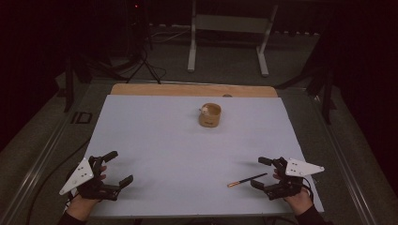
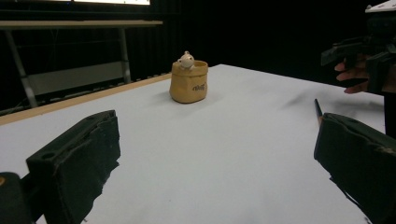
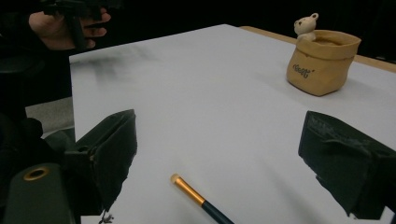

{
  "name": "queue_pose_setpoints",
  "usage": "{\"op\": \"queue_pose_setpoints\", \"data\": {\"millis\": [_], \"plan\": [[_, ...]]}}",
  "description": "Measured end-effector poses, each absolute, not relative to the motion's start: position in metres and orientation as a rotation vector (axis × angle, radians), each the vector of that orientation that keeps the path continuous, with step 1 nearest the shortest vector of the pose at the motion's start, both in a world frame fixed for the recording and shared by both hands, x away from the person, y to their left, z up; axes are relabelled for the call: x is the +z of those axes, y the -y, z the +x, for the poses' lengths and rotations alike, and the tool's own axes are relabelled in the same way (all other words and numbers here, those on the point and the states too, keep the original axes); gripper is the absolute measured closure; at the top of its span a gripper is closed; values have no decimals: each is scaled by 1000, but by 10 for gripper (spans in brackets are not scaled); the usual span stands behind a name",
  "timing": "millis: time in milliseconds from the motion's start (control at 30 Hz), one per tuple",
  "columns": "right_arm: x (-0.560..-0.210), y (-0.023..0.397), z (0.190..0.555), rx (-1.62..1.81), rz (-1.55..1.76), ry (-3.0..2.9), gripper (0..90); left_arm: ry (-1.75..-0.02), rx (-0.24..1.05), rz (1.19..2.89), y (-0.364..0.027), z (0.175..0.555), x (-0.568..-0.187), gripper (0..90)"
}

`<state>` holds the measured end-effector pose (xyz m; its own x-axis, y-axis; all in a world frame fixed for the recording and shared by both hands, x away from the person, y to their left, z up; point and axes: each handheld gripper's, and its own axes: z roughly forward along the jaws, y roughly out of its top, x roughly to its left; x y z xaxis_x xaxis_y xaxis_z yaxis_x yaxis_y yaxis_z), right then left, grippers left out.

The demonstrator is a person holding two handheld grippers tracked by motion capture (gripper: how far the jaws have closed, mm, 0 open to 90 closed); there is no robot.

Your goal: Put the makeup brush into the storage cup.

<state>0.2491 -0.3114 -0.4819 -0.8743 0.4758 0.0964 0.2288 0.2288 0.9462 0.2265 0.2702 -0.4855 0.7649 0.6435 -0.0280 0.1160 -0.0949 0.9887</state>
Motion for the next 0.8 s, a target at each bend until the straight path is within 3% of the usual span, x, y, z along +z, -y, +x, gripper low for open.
{"op": "queue_pose_setpoints", "data": {"millis": [800], "plan": [[-477, 305, 249, 1652, 644, -2323, 133, -614, 520, 1619, -272, 225, -480, 16]]}}
